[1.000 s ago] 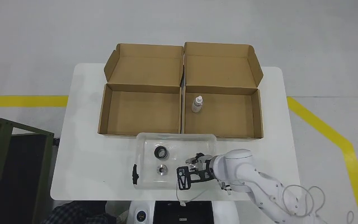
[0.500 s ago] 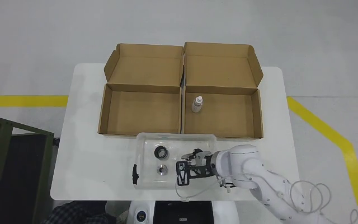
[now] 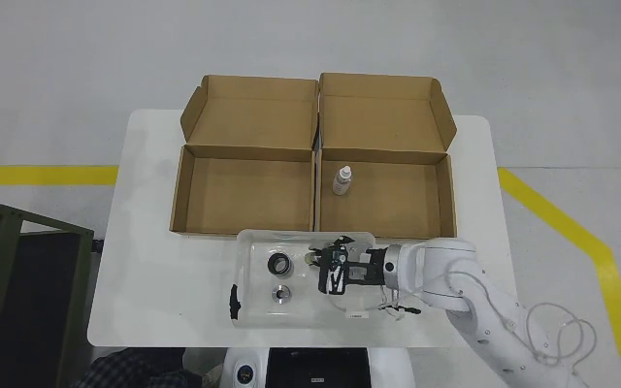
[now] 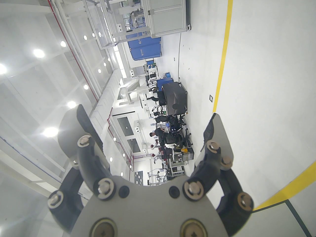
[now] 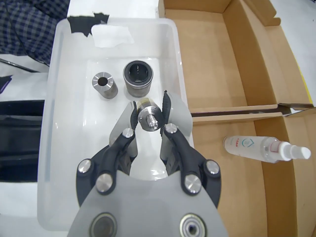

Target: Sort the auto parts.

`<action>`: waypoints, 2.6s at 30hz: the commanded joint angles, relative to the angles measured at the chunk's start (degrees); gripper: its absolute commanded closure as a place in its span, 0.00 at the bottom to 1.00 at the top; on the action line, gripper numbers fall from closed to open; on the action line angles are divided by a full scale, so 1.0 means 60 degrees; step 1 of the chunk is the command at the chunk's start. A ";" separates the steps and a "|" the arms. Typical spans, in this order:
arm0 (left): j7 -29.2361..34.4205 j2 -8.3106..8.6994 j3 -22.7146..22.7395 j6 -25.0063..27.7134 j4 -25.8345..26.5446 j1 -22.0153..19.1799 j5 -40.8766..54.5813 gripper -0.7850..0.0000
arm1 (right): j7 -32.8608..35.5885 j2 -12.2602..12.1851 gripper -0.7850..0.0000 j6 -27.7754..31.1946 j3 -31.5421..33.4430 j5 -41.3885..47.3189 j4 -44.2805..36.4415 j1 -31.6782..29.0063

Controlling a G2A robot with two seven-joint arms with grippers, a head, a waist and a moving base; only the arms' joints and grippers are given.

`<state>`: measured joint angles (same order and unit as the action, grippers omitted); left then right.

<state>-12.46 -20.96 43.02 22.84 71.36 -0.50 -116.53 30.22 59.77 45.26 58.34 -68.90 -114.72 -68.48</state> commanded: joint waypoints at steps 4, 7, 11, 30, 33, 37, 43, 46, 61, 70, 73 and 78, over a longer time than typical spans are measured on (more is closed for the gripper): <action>0.0000 0.0000 0.0000 0.0000 0.0000 0.0000 0.0000 0.00 | -0.1014 -0.0053 1.00 -0.0132 0.0591 0.0420 0.0128 -0.0175; 0.0000 0.0000 0.0000 0.0000 0.0000 0.0000 0.0000 0.00 | -0.1566 -0.0094 1.00 -0.0182 0.1021 0.0669 0.0205 -0.0268; 0.0000 0.0000 0.0000 0.0000 0.0000 0.0000 0.0000 0.00 | -0.2048 -0.0139 1.00 -0.0217 0.1500 0.0896 0.0212 -0.0337; 0.0000 0.0000 0.0000 0.0000 0.0000 0.0000 0.0000 0.00 | -0.3565 -0.0159 1.00 -0.0313 0.2430 0.1739 -0.0012 -0.0144; 0.0000 0.0000 0.0000 0.0000 0.0000 0.0000 0.0000 0.00 | -0.3725 -0.0154 1.00 -0.0285 0.2477 0.1828 0.0001 -0.0099; 0.0000 0.0000 0.0000 0.0000 0.0000 0.0000 0.0000 0.00 | -0.3915 -0.0146 1.00 -0.0232 0.2512 0.1929 0.0074 -0.0055; 0.0000 0.0000 0.0000 0.0000 0.0000 0.0000 0.0000 0.00 | -0.3821 -0.0161 1.00 -0.0028 0.2552 0.1814 0.0326 -0.0013; 0.0000 0.0000 0.0000 0.0000 0.0000 0.0000 0.0000 0.00 | -0.3503 -0.0185 1.00 0.0007 0.2593 0.1614 0.0488 -0.0023; 0.0000 0.0000 0.0000 0.0000 0.0000 0.0000 0.0000 0.00 | -0.1138 -0.0299 1.00 0.0131 0.2465 0.0703 0.1652 0.0446; 0.0000 0.0000 0.0000 0.0000 0.0000 0.0000 0.0000 0.00 | 0.0059 -0.0242 1.00 -0.0308 0.1843 0.0170 0.2320 0.1129; 0.0000 0.0000 0.0000 0.0000 0.0000 0.0000 0.0000 0.00 | 0.0314 -0.0208 1.00 -0.0363 0.1576 -0.0045 0.2608 0.1374; 0.0000 0.0000 0.0000 0.0000 0.0000 0.0000 0.0000 0.00 | 0.0515 -0.0136 1.00 -0.0417 0.1110 -0.0417 0.3062 0.1766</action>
<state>-12.46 -20.96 43.02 22.84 71.36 -0.50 -116.53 33.11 58.87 42.86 65.52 -70.93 -96.77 -58.31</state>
